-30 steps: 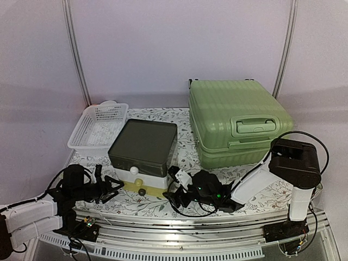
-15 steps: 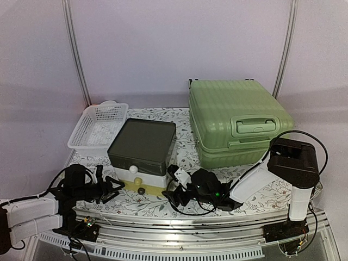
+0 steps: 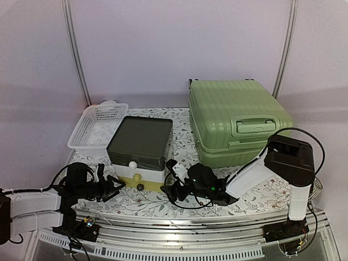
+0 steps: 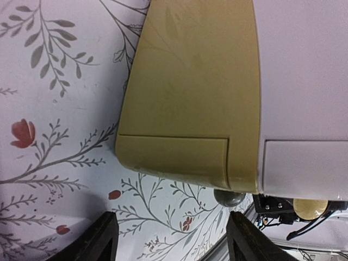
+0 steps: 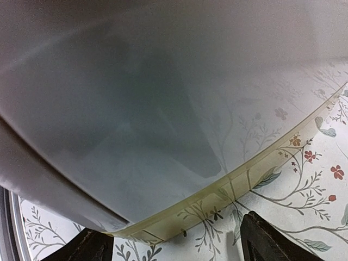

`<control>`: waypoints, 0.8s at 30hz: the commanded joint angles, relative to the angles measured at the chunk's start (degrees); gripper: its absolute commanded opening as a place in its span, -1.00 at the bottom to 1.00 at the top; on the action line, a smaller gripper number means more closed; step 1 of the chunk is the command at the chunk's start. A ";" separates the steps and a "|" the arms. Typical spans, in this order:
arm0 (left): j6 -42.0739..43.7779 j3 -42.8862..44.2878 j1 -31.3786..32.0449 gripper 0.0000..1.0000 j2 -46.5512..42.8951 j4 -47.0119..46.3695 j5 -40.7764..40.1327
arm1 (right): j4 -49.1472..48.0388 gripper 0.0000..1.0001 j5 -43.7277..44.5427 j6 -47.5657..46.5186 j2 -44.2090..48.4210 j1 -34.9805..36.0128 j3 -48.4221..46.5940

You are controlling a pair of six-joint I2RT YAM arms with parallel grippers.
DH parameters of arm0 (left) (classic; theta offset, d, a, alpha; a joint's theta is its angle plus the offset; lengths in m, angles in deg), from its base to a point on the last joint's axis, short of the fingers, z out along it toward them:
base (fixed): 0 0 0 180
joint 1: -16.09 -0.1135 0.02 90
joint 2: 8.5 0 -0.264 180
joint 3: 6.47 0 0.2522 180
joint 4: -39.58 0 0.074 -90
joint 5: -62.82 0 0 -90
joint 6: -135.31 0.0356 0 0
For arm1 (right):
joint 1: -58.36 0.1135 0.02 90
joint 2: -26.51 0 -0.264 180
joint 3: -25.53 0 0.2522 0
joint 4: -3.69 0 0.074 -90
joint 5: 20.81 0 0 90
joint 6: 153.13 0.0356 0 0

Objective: Open, take out, and arrange the luggage
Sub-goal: Move the storage box to the center of the board.

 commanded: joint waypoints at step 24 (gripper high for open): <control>-0.44 -0.52 -0.12 0.27 -2.93 -2.63 0.48 | -1.58 0.78 1.28 -2.12 3.36 -0.48 0.30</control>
